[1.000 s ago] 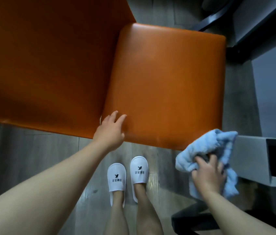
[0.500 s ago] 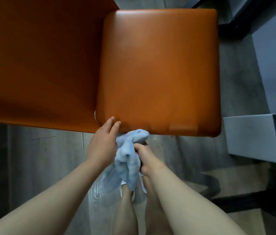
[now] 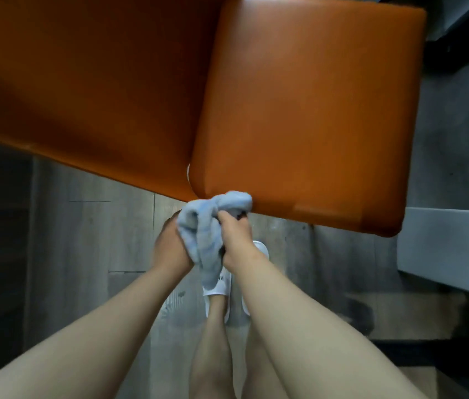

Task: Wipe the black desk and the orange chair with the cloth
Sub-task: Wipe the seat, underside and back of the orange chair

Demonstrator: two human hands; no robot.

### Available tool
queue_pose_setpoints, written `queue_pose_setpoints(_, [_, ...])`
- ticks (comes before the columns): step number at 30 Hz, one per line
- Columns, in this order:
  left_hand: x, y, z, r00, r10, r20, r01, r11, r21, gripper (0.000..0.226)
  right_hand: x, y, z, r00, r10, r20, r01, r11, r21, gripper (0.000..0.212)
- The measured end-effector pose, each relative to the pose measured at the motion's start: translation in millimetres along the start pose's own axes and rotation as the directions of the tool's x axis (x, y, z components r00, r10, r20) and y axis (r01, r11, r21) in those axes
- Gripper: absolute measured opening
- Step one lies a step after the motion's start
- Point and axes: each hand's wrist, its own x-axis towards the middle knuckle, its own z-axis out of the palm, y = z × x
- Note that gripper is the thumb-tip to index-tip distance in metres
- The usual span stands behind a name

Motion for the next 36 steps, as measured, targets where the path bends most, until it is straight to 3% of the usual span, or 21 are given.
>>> queue_pose_setpoints(2, [-2,-15,-10,0.998,-0.062,0.005,0.062,0.997,0.053,0.03,-12,-1,17,0.993,-0.112,0.032,0.115,0.987,-0.112,0.02])
queue_pose_setpoints(4, [-5,-31,-17,0.999,-0.042,0.0,0.042,0.997,0.067,0.027,-17,-4,3,0.941,-0.327,-0.086,0.293,0.916,-0.274,0.017])
queue_pose_setpoints(7, [-6,-32,-24,0.996,-0.09,-0.011,0.088,0.984,-0.154,0.044,-22,-12,-32,0.726,-0.669,-0.162,0.495,0.671,-0.552,0.04])
queue_pose_setpoints(9, [-1,-23,-24,0.991,-0.131,0.013,0.125,0.902,-0.413,0.061,-17,-15,-29,0.647,-0.762,0.033,0.552,0.438,-0.71,0.058])
queue_pose_setpoints(12, [9,0,-27,0.991,-0.093,-0.091,0.005,0.725,-0.689,0.079,-7,-8,-12,0.644,-0.564,0.516,0.544,-0.137,-0.828,0.069])
queue_pose_setpoints(13, [12,5,-29,0.986,-0.088,-0.145,-0.046,0.683,-0.729,0.084,-2,-3,-9,0.649,-0.499,0.574,0.535,-0.236,-0.811,0.068])
queue_pose_setpoints(17, [20,14,-28,0.966,-0.157,-0.205,-0.06,0.636,-0.769,0.082,6,8,-14,0.653,-0.529,0.541,0.455,-0.297,-0.839,0.061])
queue_pose_setpoints(20, [18,16,-20,0.964,-0.241,-0.112,0.081,0.669,-0.738,0.078,-7,6,-33,0.588,-0.558,0.586,0.369,-0.46,-0.808,0.045])
queue_pose_setpoints(21, [18,17,-17,0.959,-0.274,-0.067,0.143,0.676,-0.723,0.077,-10,7,-46,0.621,-0.527,0.58,0.321,-0.504,-0.802,0.038])
queue_pose_setpoints(23, [22,22,-13,0.938,-0.348,0.006,0.249,0.66,-0.709,0.075,-11,15,-81,0.744,-0.531,0.406,0.234,-0.362,-0.902,0.033])
queue_pose_setpoints(24, [25,26,-10,0.925,-0.379,0.022,0.282,0.645,-0.711,0.075,-13,15,-96,0.738,-0.59,0.327,0.221,-0.246,-0.944,0.033])
queue_pose_setpoints(26, [28,35,-3,0.895,-0.444,0.036,0.334,0.616,-0.713,0.076,-19,9,-107,0.62,-0.747,0.24,0.256,-0.097,-0.962,0.036])
queue_pose_setpoints(27, [28,40,1,0.876,-0.481,0.05,0.373,0.607,-0.702,0.077,-21,2,-103,0.513,-0.811,0.282,0.277,-0.155,-0.948,0.037])
queue_pose_setpoints(29, [30,46,10,0.831,-0.55,0.082,0.444,0.569,-0.692,0.081,-17,-17,-88,0.316,-0.815,0.486,0.321,-0.39,-0.863,0.035])
queue_pose_setpoints(31, [32,49,18,0.791,-0.595,0.143,0.514,0.52,-0.682,0.082,-8,-32,-79,0.232,-0.711,0.664,0.307,-0.594,-0.744,0.04])
queue_pose_setpoints(32, [34,49,22,0.778,-0.6,0.184,0.547,0.504,-0.668,0.081,-2,-40,-83,0.255,-0.689,0.678,0.296,-0.612,-0.733,0.039])
queue_pose_setpoints(33, [35,51,25,0.766,-0.602,0.226,0.581,0.498,-0.644,0.075,5,-46,-92,0.323,-0.705,0.631,0.275,-0.568,-0.776,0.04])
queue_pose_setpoints(35, [34,55,26,0.771,-0.595,0.227,0.603,0.567,-0.562,0.043,15,-52,-125,0.555,-0.76,0.339,0.145,-0.313,-0.939,0.053])
queue_pose_setpoints(36, [32,57,26,0.791,-0.576,0.205,0.59,0.629,-0.506,0.024,17,-53,-148,0.619,-0.772,0.144,0.055,-0.14,-0.989,0.059])
